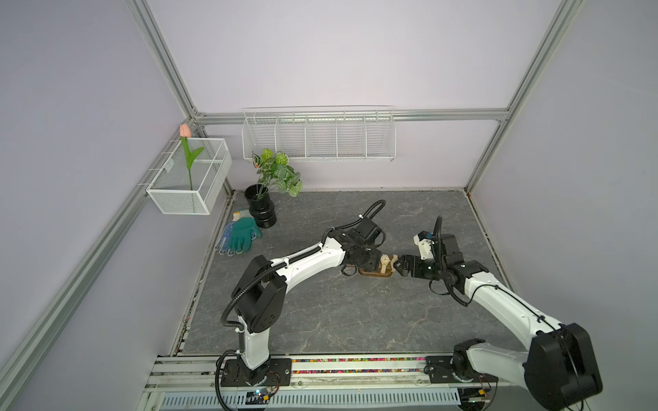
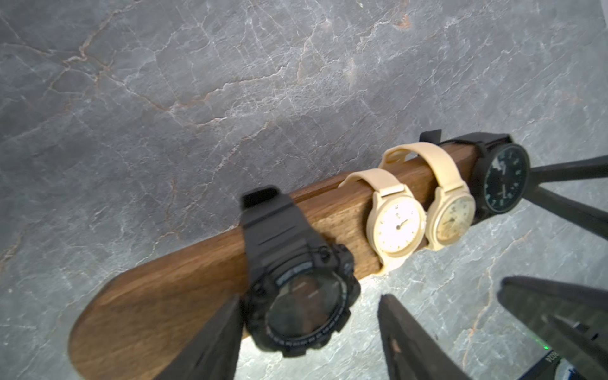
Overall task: Place watch on stand
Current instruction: Place the watch on the stand, then pick up the watch at the center of the board.
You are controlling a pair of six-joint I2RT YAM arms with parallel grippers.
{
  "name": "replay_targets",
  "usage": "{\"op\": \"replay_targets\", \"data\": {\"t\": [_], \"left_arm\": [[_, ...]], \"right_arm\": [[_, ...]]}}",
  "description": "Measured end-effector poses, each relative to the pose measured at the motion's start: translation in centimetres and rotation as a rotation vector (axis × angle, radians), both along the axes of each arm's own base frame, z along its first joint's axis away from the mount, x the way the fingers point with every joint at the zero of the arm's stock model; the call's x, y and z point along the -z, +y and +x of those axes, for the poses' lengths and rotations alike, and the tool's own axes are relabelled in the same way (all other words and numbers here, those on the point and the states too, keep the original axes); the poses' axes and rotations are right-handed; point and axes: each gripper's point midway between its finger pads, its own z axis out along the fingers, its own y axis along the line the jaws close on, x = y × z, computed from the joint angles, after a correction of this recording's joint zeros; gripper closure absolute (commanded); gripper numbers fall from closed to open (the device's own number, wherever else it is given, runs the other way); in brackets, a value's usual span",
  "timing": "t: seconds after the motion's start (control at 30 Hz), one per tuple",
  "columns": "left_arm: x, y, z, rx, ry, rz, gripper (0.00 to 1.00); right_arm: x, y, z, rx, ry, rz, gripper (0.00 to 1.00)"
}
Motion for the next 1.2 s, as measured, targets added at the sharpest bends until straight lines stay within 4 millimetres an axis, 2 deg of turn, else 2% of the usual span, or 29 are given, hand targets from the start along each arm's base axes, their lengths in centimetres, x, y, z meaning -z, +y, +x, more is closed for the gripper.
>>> {"op": "replay_targets", "data": {"t": [0.1, 0.33, 0.53, 0.63, 0.7, 0.8, 0.87, 0.93, 1.0, 1.1, 1.2], "left_arm": [[0.3, -0.2, 0.0, 0.001, 0.006, -0.003, 0.43], [0.4, -0.6, 0.2, 0.006, 0.011, -0.009, 0.44], [0.0, 0.0, 0.4, -0.013, -0.01, 0.009, 0.32], [-1.0, 1.4, 0.3, -0.039, -0.034, 0.007, 0.29], [-2.3, 2.9, 0.0, -0.064, -0.055, -0.007, 0.26], [-5.7, 6.0, -0.2, -0.123, -0.141, -0.05, 0.22], [-8.6, 8.6, 0.0, -0.184, -0.216, -0.094, 0.22], [-10.6, 12.1, 0.6, -0.275, -0.277, -0.134, 0.22], [-11.1, 16.3, 1.6, -0.396, -0.31, -0.144, 0.21], [-9.7, 22.3, 2.0, -0.575, -0.316, -0.124, 0.21], [-8.9, 25.8, 0.5, -0.674, -0.344, -0.122, 0.17]], "right_arm": [[0.0, 0.0, 0.0, 0.0, 0.0, 0.0, 0.03], [0.0, 0.0, 0.0, 0.0, -0.001, -0.001, 0.03], [-0.1, -0.3, 0.2, 0.011, -0.013, -0.018, 0.1], [-0.7, -0.8, 0.3, 0.02, -0.048, -0.039, 0.12], [-1.5, -1.5, 0.4, 0.035, -0.084, -0.059, 0.12], [-3.4, -3.0, 0.4, 0.074, -0.156, -0.084, 0.12], [-4.6, -3.5, 0.4, 0.089, -0.198, -0.086, 0.12], [-5.4, -3.6, 0.2, 0.09, -0.224, -0.081, 0.12], [-5.5, -3.6, 0.0, 0.09, -0.228, -0.085, 0.12], [-5.6, -3.0, -0.3, 0.072, -0.228, -0.102, 0.12], [-6.6, -1.0, -0.7, 0.012, -0.241, -0.117, 0.12]]}}
